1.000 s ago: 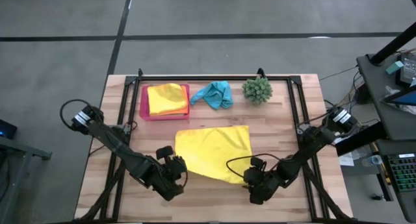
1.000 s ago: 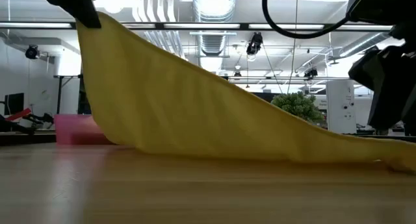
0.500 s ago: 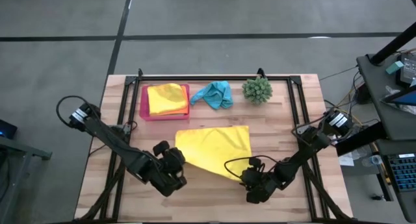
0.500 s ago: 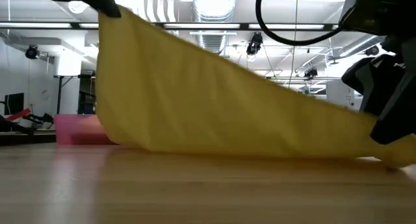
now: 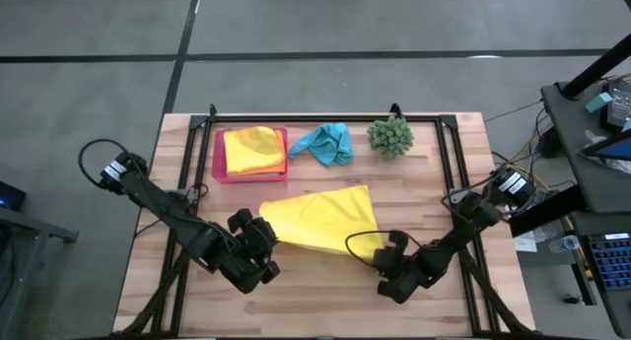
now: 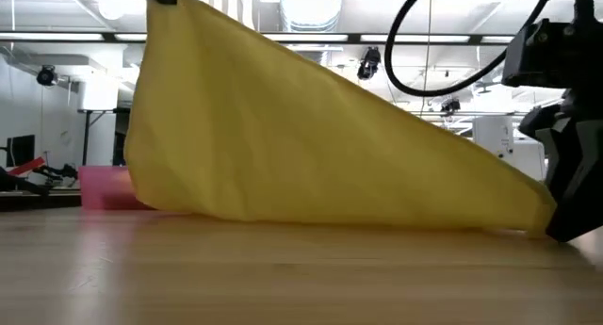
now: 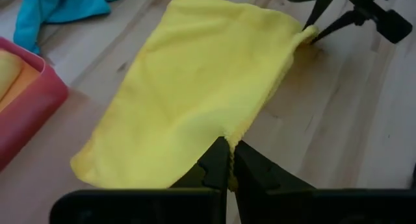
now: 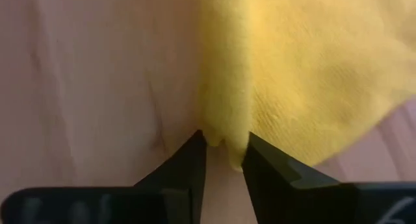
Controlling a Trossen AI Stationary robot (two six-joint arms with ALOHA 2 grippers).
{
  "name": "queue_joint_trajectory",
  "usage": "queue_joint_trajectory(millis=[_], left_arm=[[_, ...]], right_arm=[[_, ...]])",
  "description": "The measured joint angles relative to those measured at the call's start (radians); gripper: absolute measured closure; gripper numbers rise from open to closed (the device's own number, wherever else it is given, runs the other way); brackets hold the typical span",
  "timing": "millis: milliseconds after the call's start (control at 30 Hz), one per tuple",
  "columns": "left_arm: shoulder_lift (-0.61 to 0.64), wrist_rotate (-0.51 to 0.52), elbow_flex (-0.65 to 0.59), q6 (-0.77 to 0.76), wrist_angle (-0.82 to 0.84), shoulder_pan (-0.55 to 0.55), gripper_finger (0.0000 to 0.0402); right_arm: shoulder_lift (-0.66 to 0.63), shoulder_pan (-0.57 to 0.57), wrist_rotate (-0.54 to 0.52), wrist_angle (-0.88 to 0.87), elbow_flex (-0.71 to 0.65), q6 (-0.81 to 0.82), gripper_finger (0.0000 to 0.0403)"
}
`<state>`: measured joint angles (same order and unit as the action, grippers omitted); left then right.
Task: Fold microfiber towels
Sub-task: Fold the yellow towel
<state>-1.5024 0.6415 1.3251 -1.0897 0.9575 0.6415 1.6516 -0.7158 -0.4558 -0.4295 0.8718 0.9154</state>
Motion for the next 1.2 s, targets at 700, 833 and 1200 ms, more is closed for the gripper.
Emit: queue_joint_trajectory(millis=[700,833,1200], left_arm=[[-0.010,0.000,-0.026,-0.084,0.167,0.028,0.0401],[-0.007,0.121,-0.028,-0.178,0.241,0.028,0.0401],[-0.001,0.134,-0.028,-0.183,0.231,0.013,0.0401]], right_arm=[[-0.011,-0.016,-0.038,-0.296,0.197,-0.082,0.0393],[-0.011,-0.009,0.023,-0.125,0.145,-0.034,0.0372],[0.000,-0.004,0.018,0.223,0.041,0.308,0.0205]])
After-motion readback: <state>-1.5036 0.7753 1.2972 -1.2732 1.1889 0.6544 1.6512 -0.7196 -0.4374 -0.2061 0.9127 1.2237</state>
